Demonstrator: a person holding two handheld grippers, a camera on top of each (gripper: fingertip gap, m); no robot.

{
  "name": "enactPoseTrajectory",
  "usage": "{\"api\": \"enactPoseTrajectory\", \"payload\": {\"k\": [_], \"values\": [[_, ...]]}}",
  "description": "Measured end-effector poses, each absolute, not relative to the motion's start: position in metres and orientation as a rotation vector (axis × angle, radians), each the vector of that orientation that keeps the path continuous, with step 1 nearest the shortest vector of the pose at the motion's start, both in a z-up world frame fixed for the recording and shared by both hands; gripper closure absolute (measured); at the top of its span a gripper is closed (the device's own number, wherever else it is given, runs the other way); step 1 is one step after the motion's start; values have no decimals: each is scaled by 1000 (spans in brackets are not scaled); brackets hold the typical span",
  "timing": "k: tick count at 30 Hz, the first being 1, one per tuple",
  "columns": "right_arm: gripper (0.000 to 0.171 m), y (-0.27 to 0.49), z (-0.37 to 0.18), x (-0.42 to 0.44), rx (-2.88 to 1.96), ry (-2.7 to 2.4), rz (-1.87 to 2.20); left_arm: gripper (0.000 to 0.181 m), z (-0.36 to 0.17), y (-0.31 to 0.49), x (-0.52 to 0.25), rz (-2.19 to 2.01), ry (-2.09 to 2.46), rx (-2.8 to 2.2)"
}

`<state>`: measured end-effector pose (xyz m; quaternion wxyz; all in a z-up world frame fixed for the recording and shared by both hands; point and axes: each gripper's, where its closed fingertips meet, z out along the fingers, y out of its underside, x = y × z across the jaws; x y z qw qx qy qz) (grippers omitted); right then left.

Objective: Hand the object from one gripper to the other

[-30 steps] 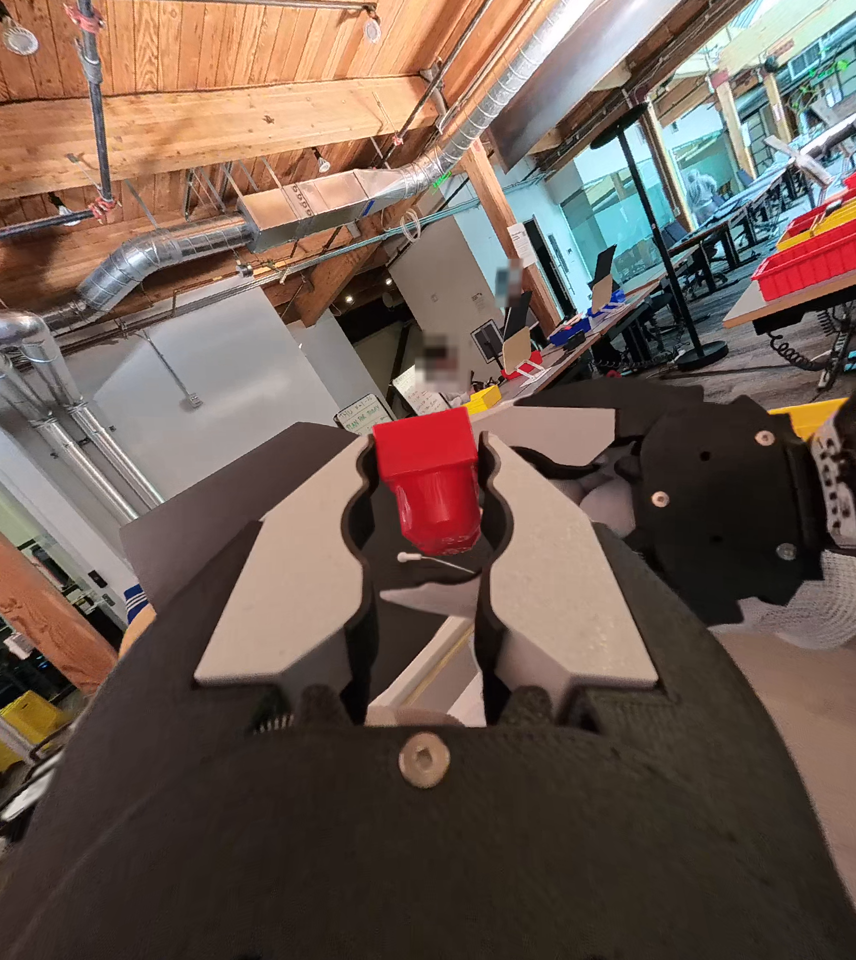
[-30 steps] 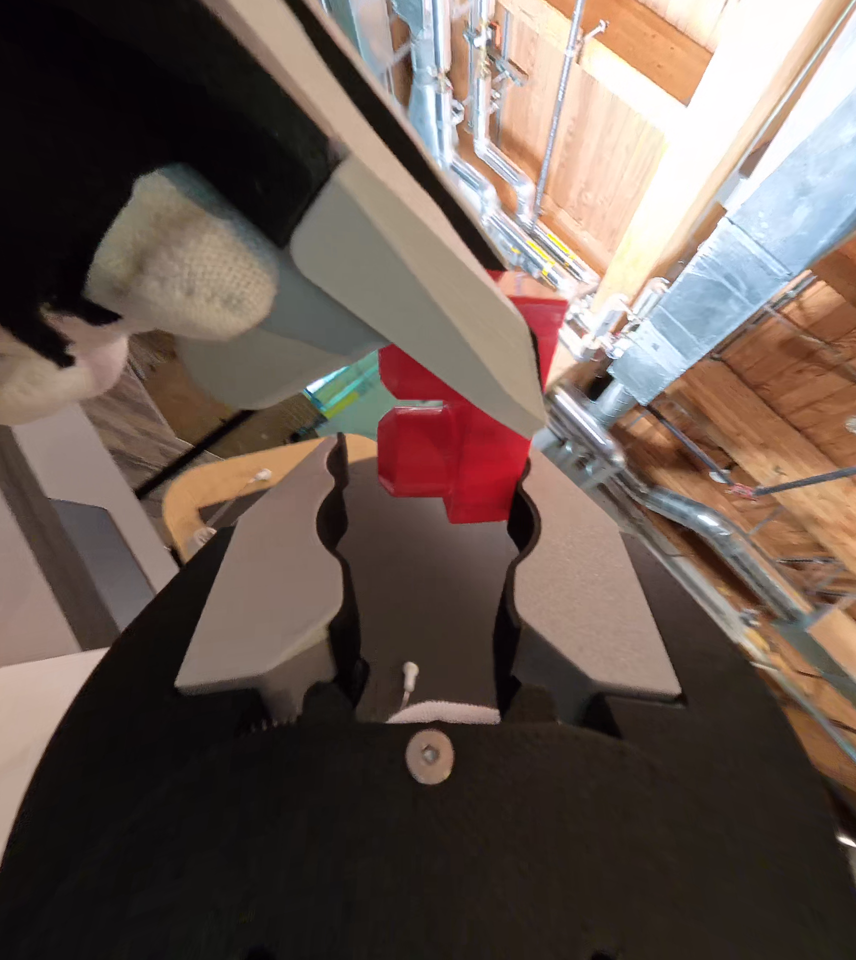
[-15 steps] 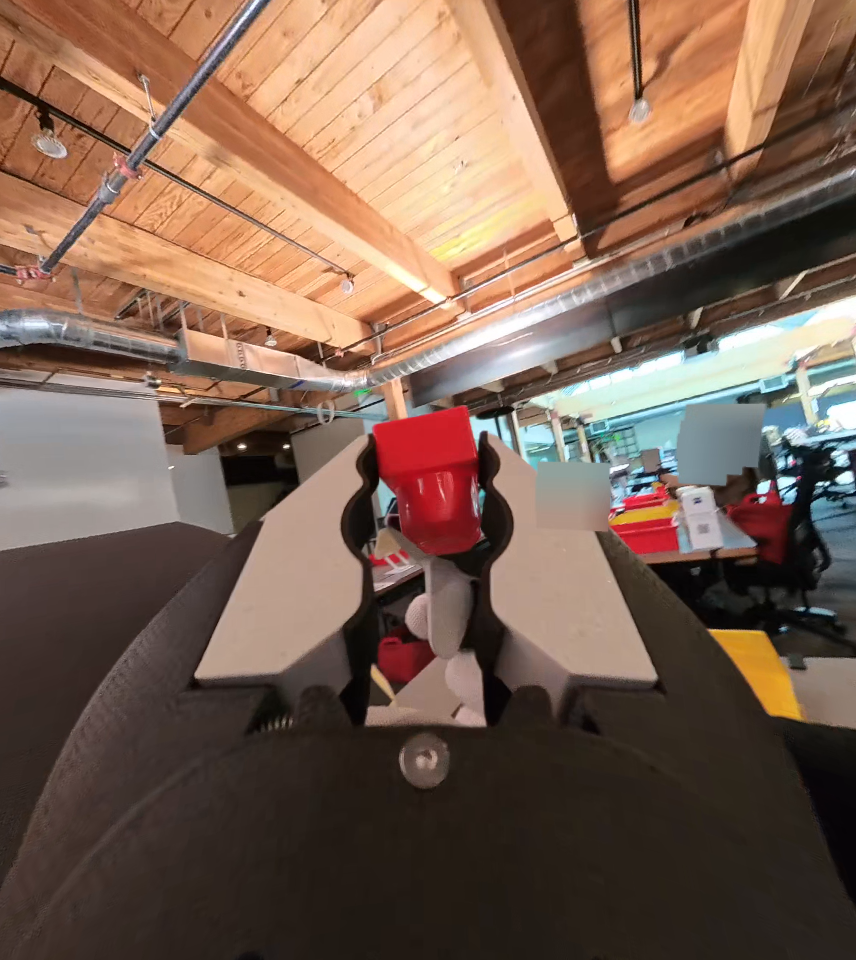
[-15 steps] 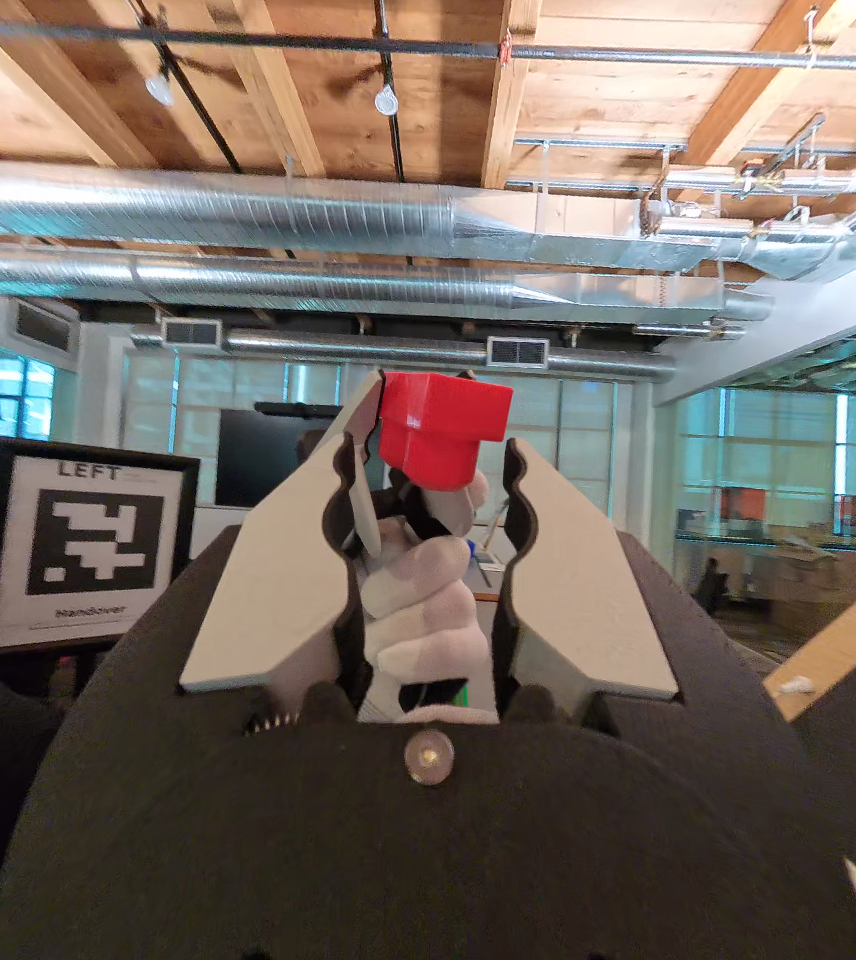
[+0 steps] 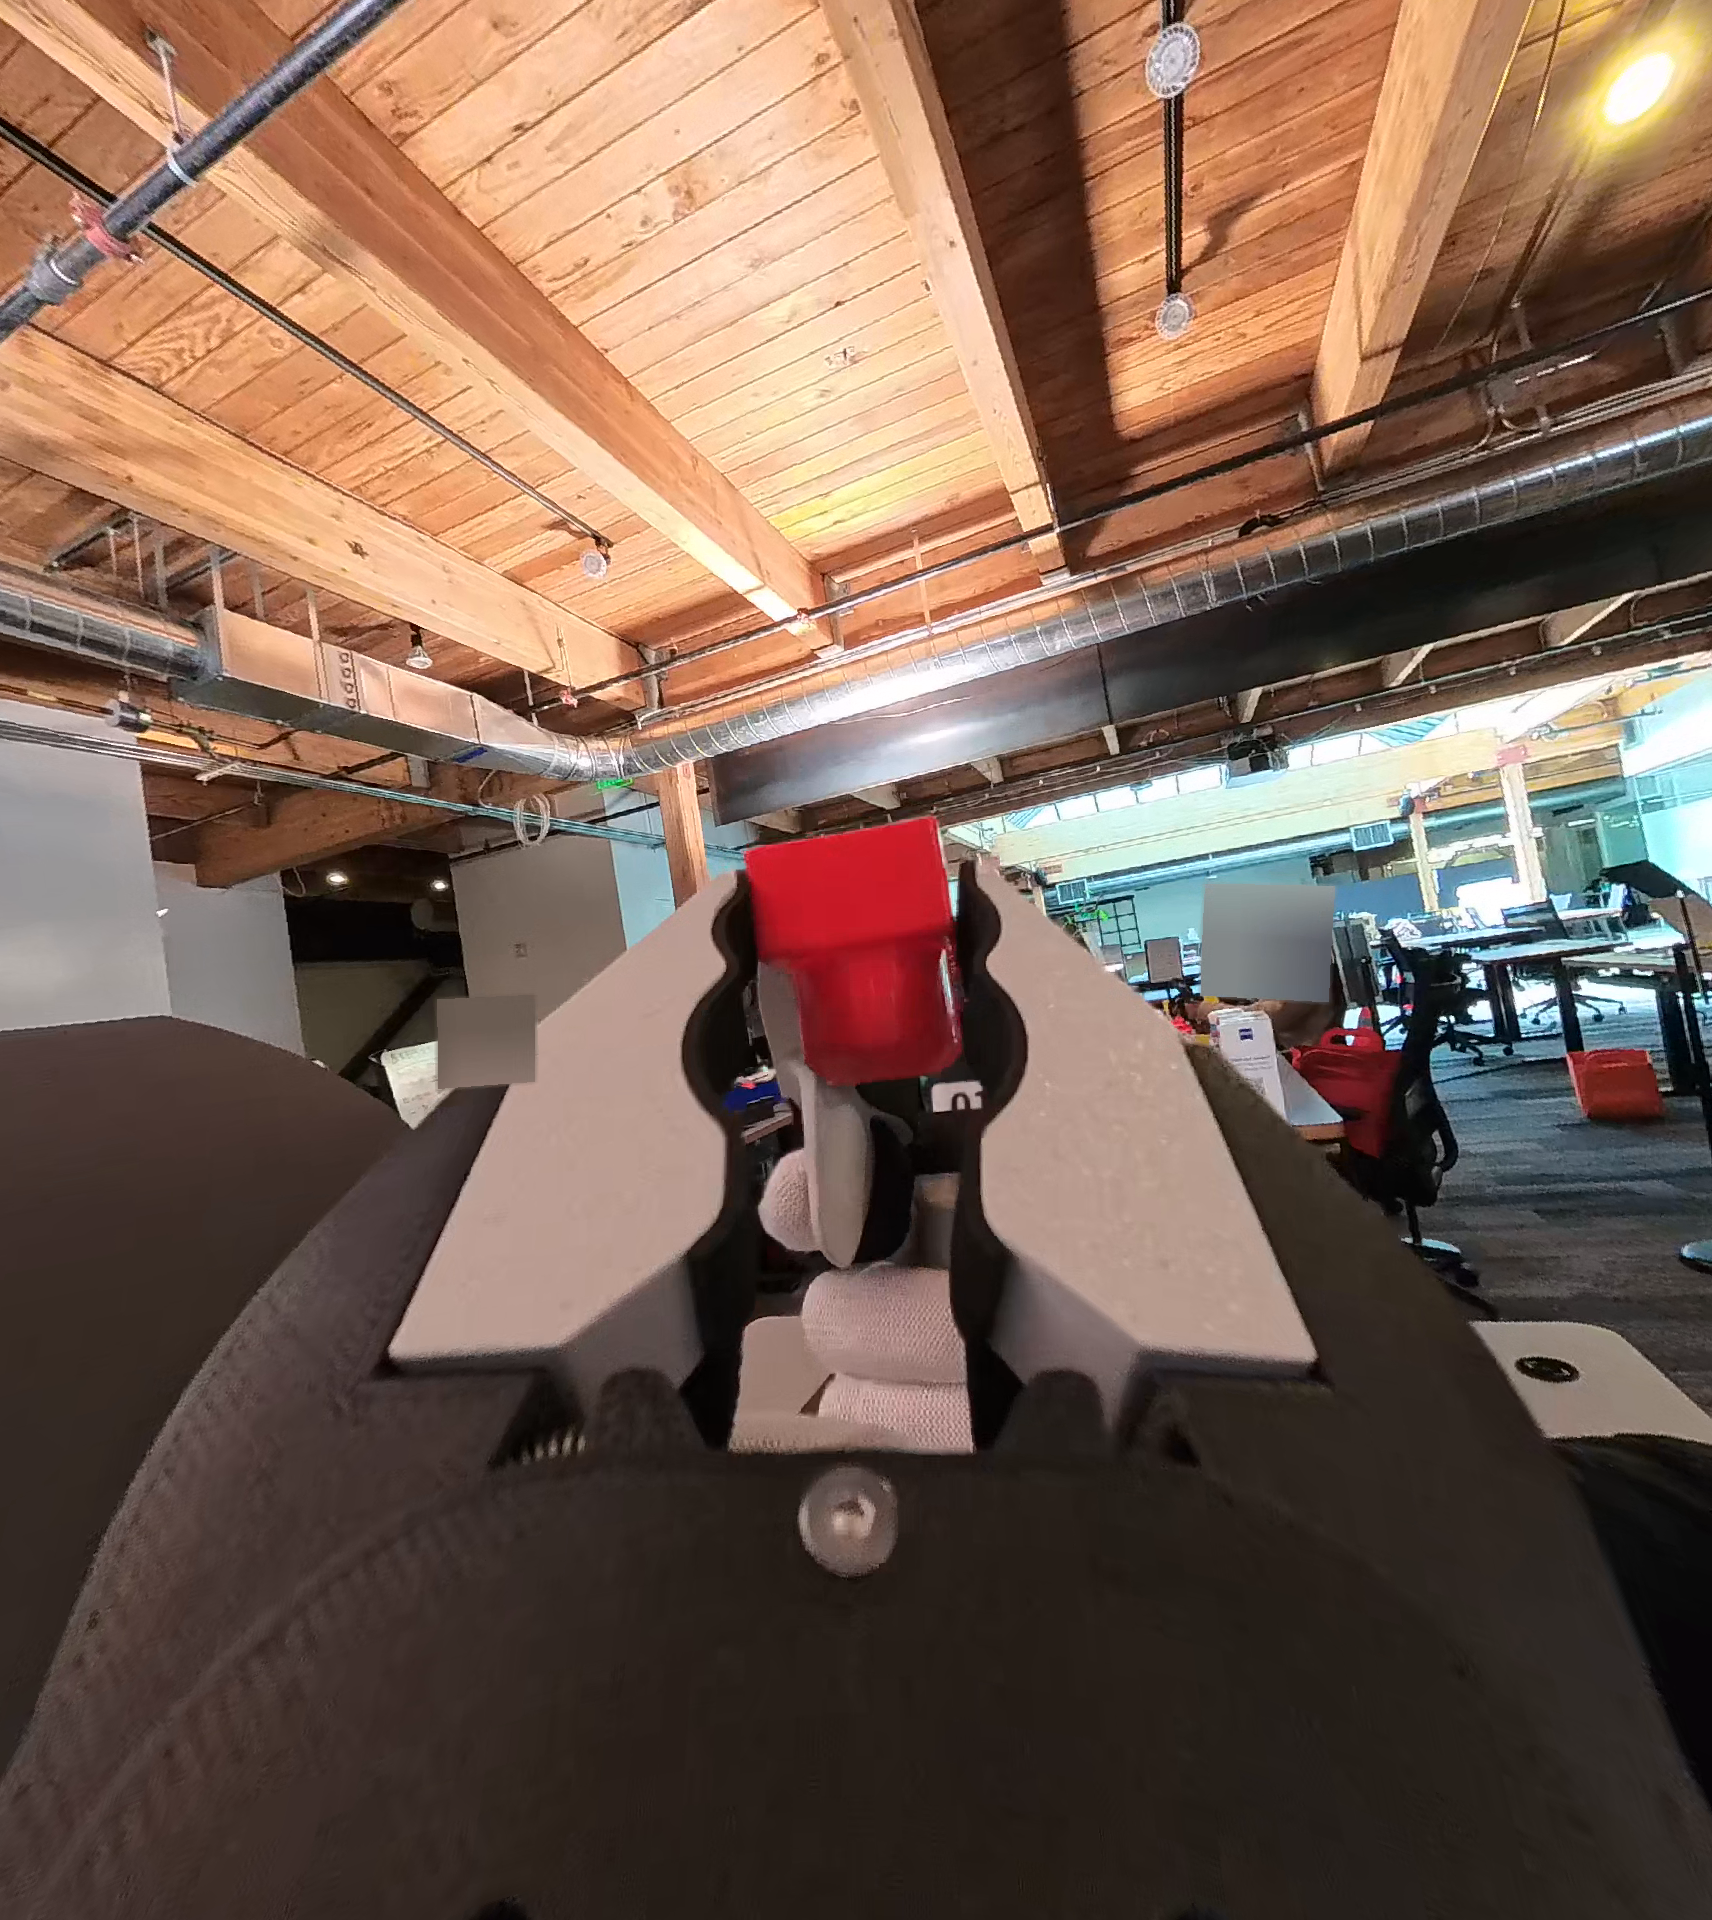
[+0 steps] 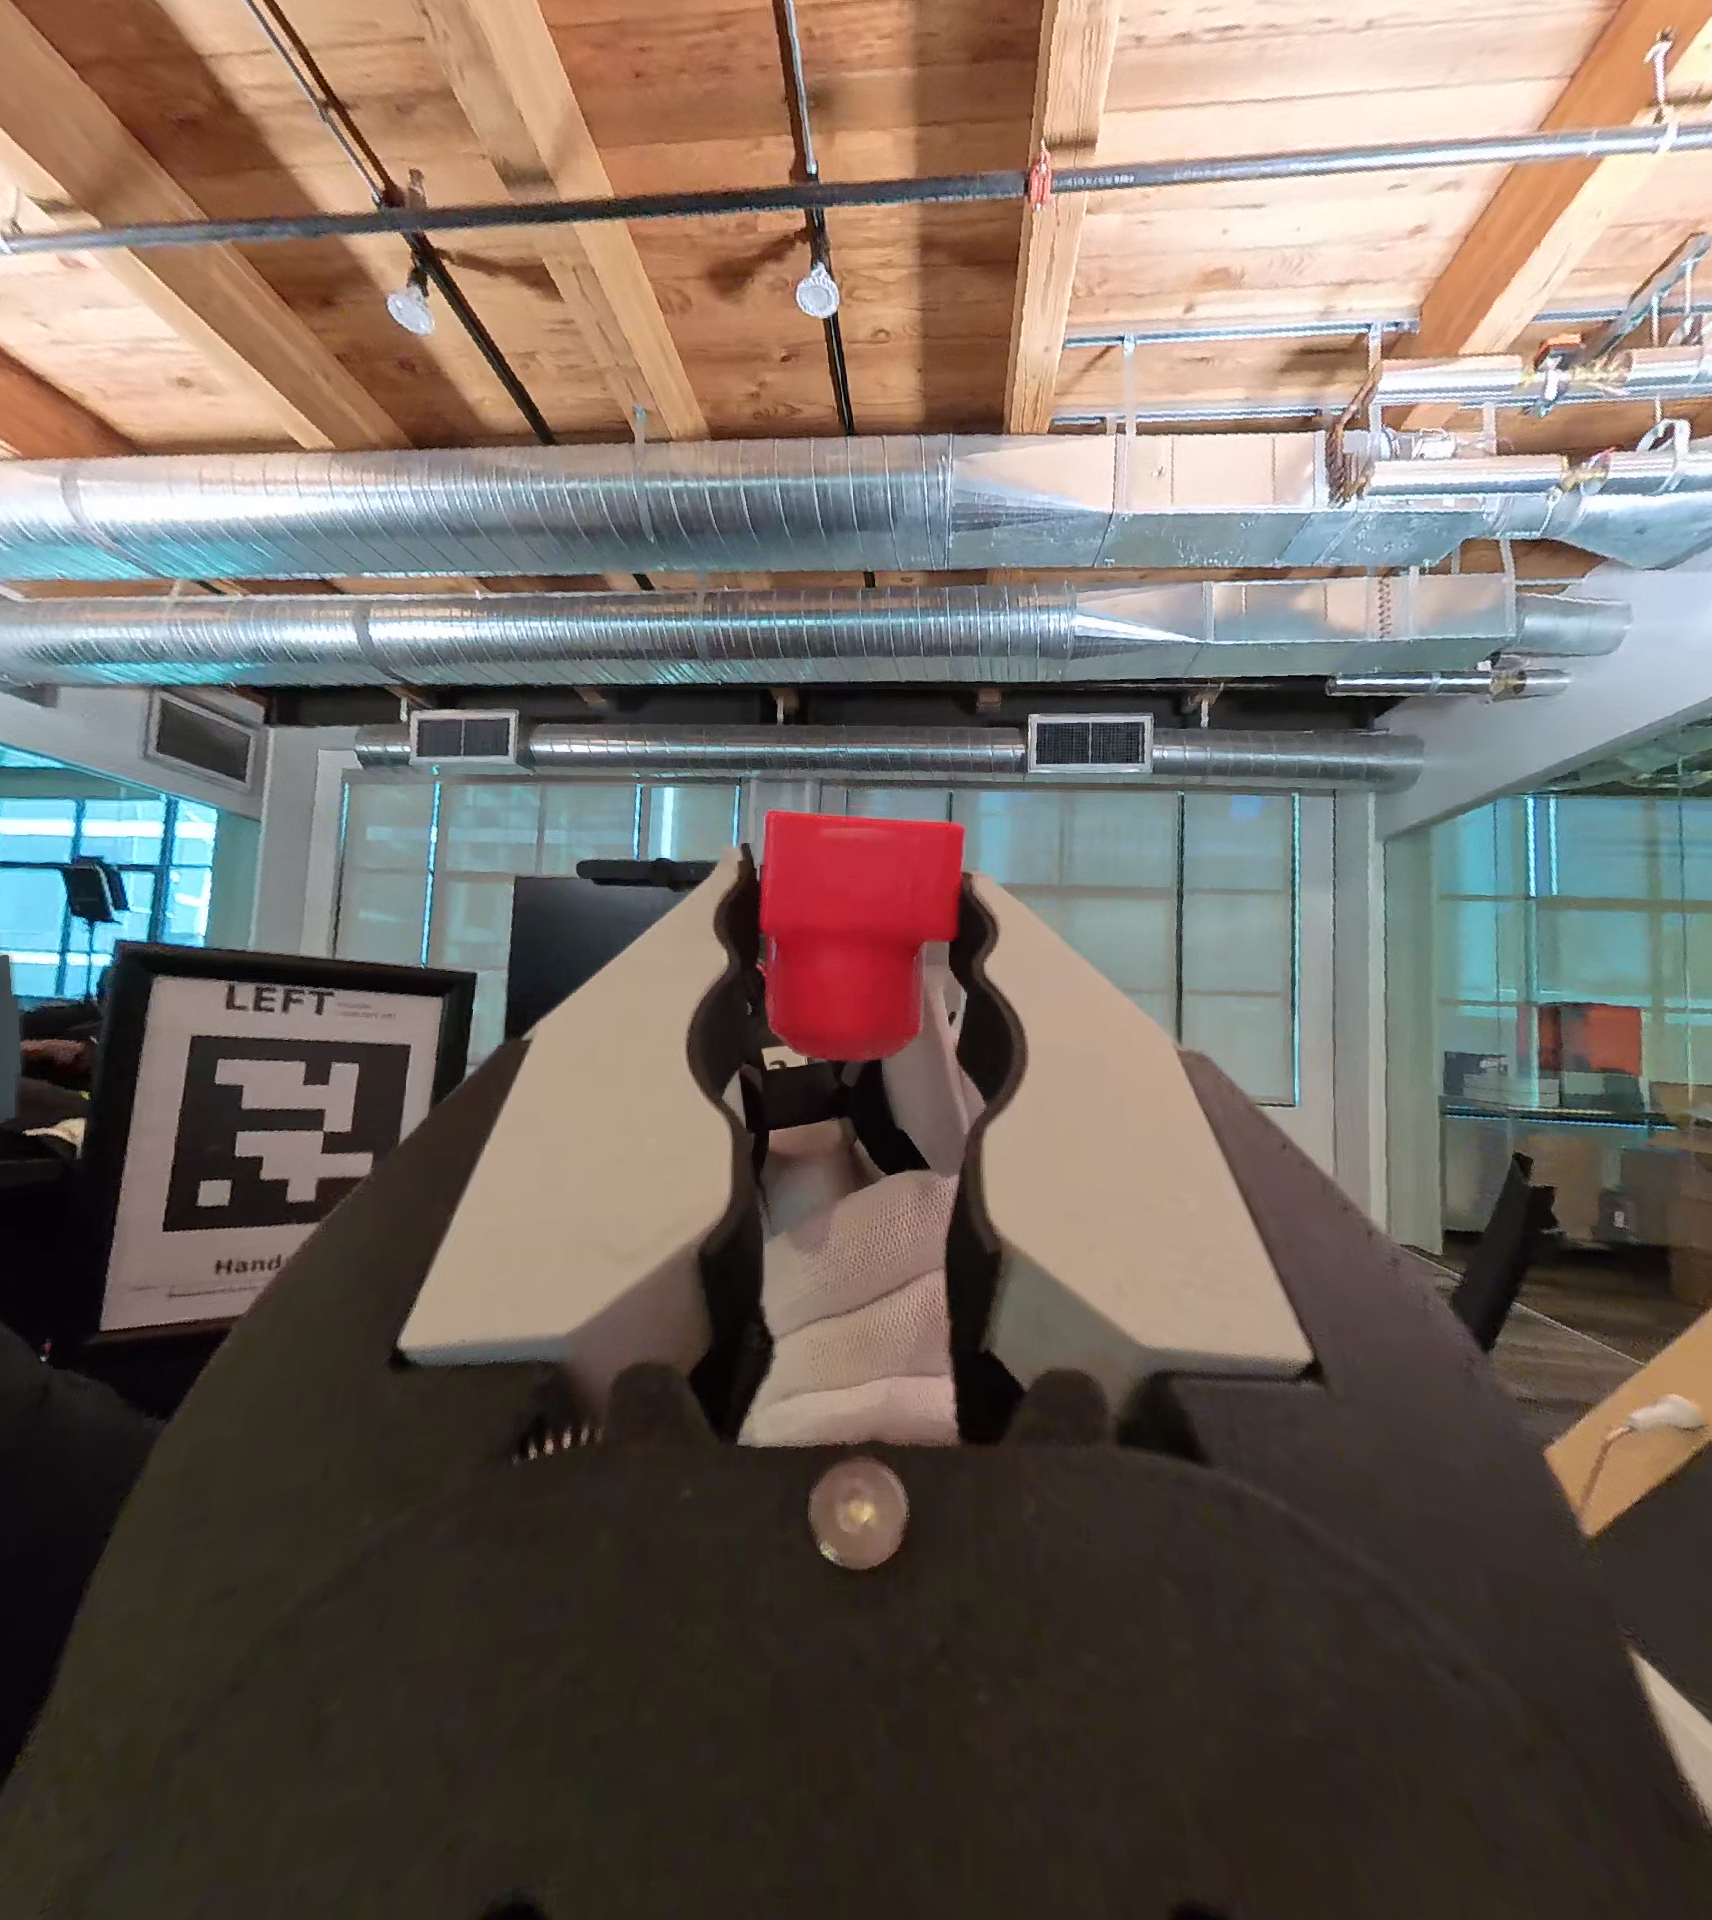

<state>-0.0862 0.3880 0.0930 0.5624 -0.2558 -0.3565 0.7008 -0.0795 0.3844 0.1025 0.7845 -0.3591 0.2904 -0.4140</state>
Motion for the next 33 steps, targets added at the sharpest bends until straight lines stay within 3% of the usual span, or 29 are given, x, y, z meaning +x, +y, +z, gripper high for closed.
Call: {"api": "enactPoseTrajectory", "payload": {"k": [12,20,28,30,33], "values": [[137,416,81,-65,-908,-1103,1061,128,76,391,-77,-434,952,-979],[137,401,37,-59,-1056,-1424,868,123,34,383,-52,-325,1218,-1090],[137,388,15,-58,-1058,-1576,836,135,4,383,-36,-335,1335,-1158],[137,385,13,-57,-1043,-1594,838,151,6,386,-37,-319,1320,-1145],[137,385,12,-56,-1036,-1600,819,146,3,385,-34,-349,1325,-1158]]}}
